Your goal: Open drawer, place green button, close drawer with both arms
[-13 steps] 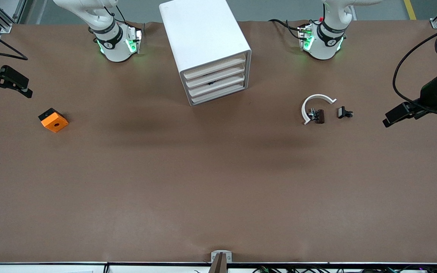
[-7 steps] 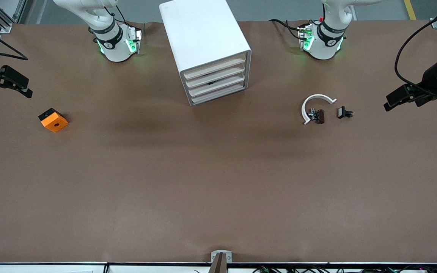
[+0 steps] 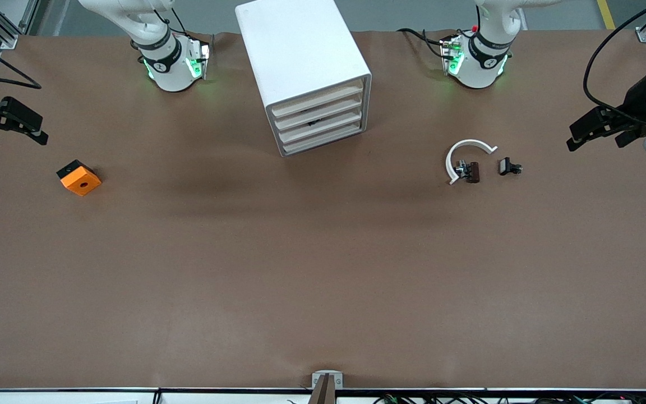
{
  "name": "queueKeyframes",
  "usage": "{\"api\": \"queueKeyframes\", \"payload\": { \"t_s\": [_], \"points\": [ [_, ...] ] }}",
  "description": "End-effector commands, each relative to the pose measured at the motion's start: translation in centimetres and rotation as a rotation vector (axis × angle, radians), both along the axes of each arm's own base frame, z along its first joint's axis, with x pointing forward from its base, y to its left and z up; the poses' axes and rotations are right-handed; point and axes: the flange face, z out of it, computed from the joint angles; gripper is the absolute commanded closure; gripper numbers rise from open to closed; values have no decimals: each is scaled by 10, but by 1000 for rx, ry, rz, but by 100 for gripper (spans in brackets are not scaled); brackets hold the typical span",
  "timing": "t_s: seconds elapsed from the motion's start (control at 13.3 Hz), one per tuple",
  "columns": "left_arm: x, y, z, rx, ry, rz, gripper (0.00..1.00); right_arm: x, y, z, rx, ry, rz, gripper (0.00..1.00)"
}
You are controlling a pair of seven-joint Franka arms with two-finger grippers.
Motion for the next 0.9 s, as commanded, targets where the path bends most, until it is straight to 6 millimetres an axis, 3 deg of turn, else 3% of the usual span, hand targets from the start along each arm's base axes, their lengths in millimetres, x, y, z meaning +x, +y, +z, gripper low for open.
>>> {"api": "queueKeyframes", "payload": {
  "t_s": [0.0, 0.3, 0.53, 0.83],
  "points": [
    [-7, -4, 1, 74, 13, -96, 0, 1, 2, 7, -16, -7, 13, 0],
    [-9, 5, 2, 71, 36, -108, 0, 1, 1, 7, -17, -9, 11, 0],
    [-6, 19, 15, 61, 31, -79, 0, 1, 1, 7, -18, -9, 11, 0],
    [-6, 20, 15, 61, 31, -81, 0, 1, 1, 9, -18, -13, 11, 0]
  ]
}}
